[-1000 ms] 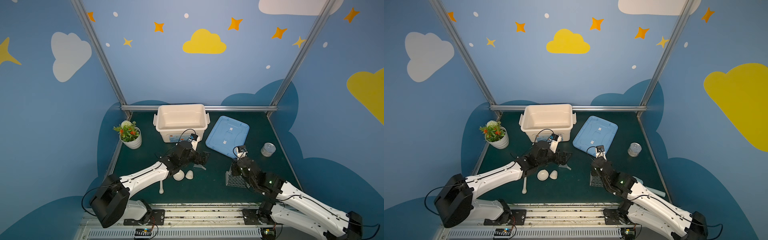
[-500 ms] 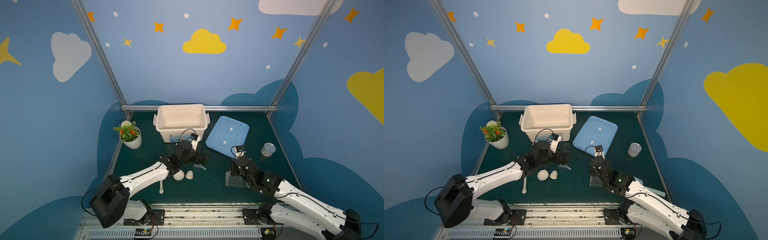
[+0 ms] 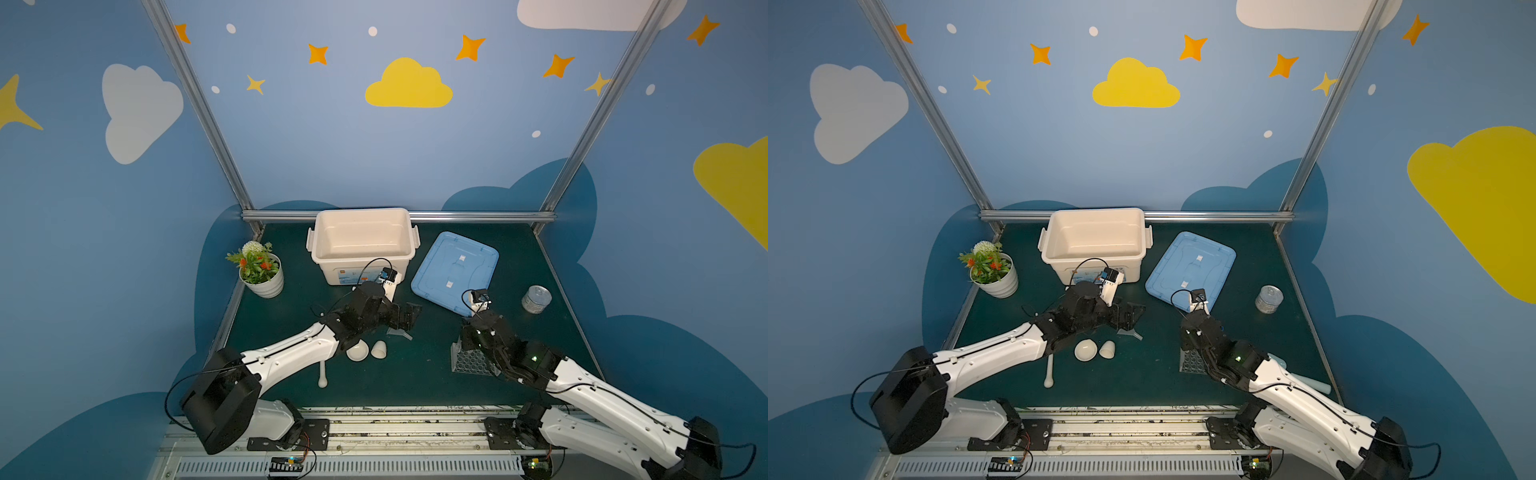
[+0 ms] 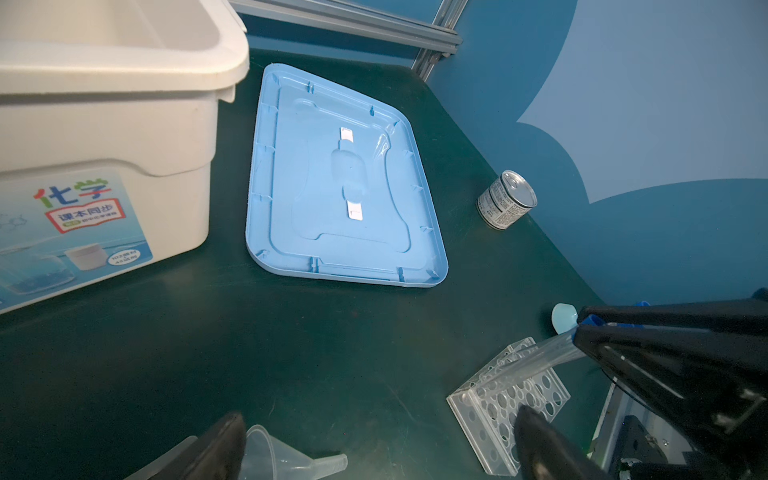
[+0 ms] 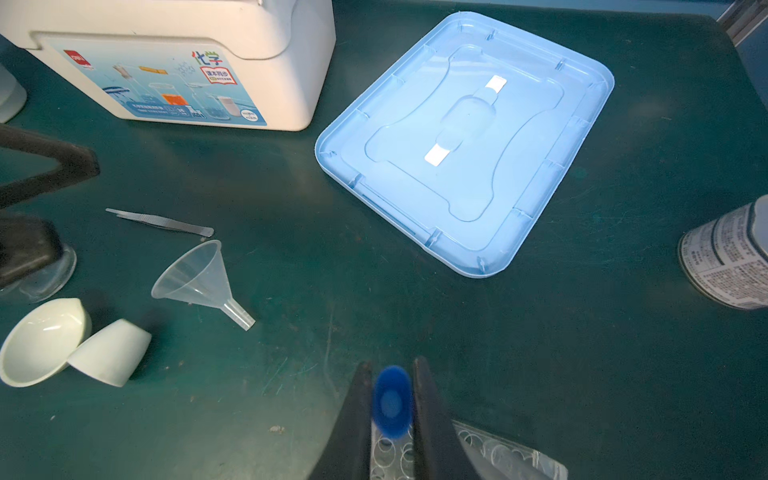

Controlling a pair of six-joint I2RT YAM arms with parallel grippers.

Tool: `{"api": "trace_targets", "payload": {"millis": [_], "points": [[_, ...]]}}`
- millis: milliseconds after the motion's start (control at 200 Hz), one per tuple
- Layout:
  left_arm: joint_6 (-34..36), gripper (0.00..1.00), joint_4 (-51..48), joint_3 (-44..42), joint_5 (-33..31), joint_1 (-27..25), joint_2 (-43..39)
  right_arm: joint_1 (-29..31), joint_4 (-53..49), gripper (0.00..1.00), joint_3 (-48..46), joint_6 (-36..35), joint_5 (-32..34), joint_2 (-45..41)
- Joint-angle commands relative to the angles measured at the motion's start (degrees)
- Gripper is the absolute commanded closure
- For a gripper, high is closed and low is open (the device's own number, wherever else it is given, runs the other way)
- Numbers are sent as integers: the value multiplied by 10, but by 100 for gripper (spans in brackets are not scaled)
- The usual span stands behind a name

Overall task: Organize the chemistry lab equipment
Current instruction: 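Lower the tube into a hole of the clear rack with the right gripper, then open the right gripper to leave the tube standing in the rack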

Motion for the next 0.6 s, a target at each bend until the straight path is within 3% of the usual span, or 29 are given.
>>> {"api": "trace_targets", "payload": {"millis": [0, 230, 481, 596], "points": [[-1, 0, 4, -4, 2, 2, 5, -4, -23, 84, 3, -8, -11, 12], [0, 0, 3, -4, 0, 2, 3, -12, -22, 81, 8, -16, -18, 9], [1, 0, 2, -4, -1, 2, 2, -13, -19, 62, 6, -19, -18, -3], [0, 0, 1, -5, -3, 2, 0, -13, -19, 60, 7, -18, -19, -5]]}}
